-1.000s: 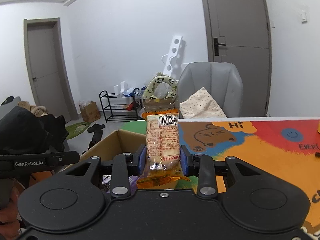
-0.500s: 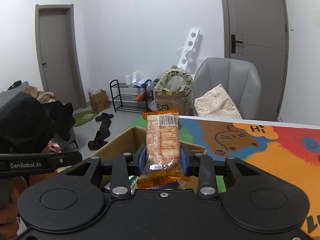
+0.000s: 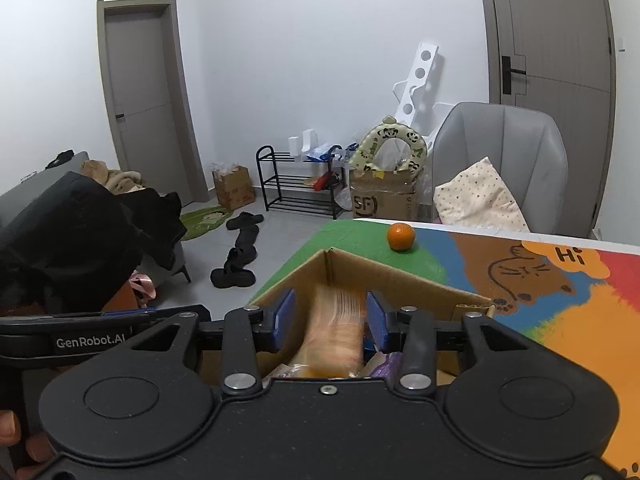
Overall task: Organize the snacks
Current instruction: 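Open both tools to drop the snacks into the box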
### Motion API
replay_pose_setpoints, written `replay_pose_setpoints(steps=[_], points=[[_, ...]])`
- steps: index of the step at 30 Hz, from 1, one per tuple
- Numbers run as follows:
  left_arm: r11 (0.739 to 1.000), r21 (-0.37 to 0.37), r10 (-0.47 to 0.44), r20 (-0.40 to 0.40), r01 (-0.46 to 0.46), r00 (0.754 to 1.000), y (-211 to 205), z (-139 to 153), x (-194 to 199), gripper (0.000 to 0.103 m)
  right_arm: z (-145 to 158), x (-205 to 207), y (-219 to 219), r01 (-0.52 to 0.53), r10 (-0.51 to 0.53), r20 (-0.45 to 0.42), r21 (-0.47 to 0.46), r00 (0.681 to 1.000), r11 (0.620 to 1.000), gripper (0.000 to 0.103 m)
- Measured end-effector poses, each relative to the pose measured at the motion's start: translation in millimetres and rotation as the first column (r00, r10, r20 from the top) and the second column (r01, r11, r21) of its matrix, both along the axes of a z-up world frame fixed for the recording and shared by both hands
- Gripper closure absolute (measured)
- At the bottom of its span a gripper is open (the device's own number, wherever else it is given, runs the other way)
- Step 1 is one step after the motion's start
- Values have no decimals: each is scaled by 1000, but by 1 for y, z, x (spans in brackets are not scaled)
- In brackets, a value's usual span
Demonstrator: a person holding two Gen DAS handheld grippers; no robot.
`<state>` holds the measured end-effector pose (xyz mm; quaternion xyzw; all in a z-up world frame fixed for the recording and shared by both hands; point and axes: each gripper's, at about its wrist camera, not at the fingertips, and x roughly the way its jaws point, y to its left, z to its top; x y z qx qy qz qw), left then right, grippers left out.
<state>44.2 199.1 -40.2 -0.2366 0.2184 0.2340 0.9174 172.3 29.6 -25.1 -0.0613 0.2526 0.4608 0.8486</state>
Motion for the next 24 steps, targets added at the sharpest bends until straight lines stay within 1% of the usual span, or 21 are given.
replay_pose_setpoints(steps=[8, 9, 12, 17, 19, 24], points=[[1000, 5, -16, 3, 16, 1000, -5, 2, 2, 36, 0, 3, -20, 47, -47, -40, 17, 998, 999, 61], [1000, 7, -18, 4, 18, 1000, -7, 3, 2, 35, 0, 3, -23, 53, -52, -41, 19, 998, 998, 61], [1000, 11, -24, 10, 24, 1000, -13, 6, 2, 31, -1, 1, -31, 70, -69, -41, 25, 997, 997, 54], [999, 21, -42, 17, 41, 999, -26, 11, 4, 26, 0, 0, -52, 109, -107, -48, 33, 993, 994, 52], [998, 29, -48, 19, 48, 999, -32, 14, 6, 21, 0, 1, -61, 126, -123, -53, 40, 991, 991, 49], [996, 39, -82, 17, 81, 997, -49, 19, 12, 17, -1, 4, -87, 173, -170, -67, 47, 983, 984, 44]])
